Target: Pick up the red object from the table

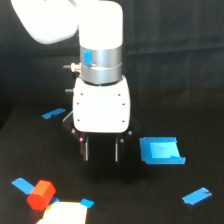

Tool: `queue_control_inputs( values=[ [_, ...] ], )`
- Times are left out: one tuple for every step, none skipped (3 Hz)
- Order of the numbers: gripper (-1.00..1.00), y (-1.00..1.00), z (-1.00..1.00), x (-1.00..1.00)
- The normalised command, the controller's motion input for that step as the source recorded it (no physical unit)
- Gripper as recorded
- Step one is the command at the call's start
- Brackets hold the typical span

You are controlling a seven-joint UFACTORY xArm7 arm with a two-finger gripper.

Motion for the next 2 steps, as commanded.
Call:
queue_control_inputs(
  values=[
    [0.04,0.06,1.0,-0.41],
    [-0.2,0.09,0.92,-0.56]
  ],
)
